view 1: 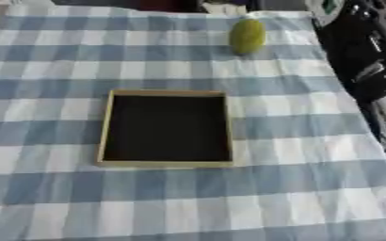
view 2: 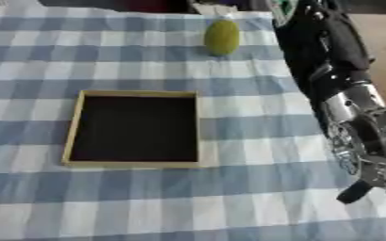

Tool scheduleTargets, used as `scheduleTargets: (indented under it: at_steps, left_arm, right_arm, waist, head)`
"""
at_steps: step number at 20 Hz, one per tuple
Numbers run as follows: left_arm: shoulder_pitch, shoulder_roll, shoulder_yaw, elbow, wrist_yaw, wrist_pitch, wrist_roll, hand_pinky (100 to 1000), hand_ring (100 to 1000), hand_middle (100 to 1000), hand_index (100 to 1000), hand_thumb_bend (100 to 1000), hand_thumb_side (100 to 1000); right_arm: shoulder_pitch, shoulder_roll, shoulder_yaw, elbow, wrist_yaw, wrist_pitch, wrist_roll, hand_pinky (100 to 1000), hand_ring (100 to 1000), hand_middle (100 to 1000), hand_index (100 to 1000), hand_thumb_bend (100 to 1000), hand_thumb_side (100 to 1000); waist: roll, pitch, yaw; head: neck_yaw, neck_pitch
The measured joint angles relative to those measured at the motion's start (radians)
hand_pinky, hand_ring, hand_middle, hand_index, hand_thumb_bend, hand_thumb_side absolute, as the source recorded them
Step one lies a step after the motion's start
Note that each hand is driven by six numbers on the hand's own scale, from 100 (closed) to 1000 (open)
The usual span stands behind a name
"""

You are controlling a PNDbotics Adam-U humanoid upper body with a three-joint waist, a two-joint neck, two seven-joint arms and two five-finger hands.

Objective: Pick up objects on the table and place them in the box.

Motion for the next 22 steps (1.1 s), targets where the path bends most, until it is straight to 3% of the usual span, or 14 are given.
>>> scheduleTargets:
  at_steps: [7,14,18,20,22]
  left_arm:
    - [0.000,0.000,0.000,0.000,0.000,0.002,-0.002,677,515,740,845,100,529]
    - [0.000,0.000,0.000,0.000,0.000,0.006,-0.003,677,515,741,845,100,534]
    - [0.000,0.000,0.000,0.000,0.000,0.009,-0.003,677,515,741,845,100,535]
    - [0.000,0.000,0.000,0.000,0.000,0.012,-0.003,677,515,741,845,100,536]
    - [0.000,0.000,0.000,0.000,0.000,0.013,-0.004,677,514,741,845,100,538]
  right_arm:
    - [0.009,-0.001,0.003,0.029,-0.020,-0.047,0.212,870,875,863,868,334,417]
    - [0.018,-0.017,0.006,0.034,-0.044,-0.061,0.435,876,884,859,870,379,340]
    - [0.021,-0.023,0.006,0.033,-0.049,-0.062,0.493,878,886,861,880,408,244]
    - [0.024,-0.025,0.006,0.032,-0.050,-0.057,0.500,876,884,856,882,425,144]
    - [0.027,-0.027,0.005,0.029,-0.050,-0.052,0.498,874,883,855,887,426,100]
  waist:
    - [0.000,-0.004,-0.006]
    - [0.000,-0.010,-0.012]
    - [-0.001,-0.010,-0.013]
    - [-0.001,-0.010,-0.013]
    - [-0.001,-0.010,-0.012]
  head:
    - [0.001,0.000]
    - [0.004,0.000]
    - [0.005,0.000]
    - [0.005,0.000]
    - [0.005,0.000]
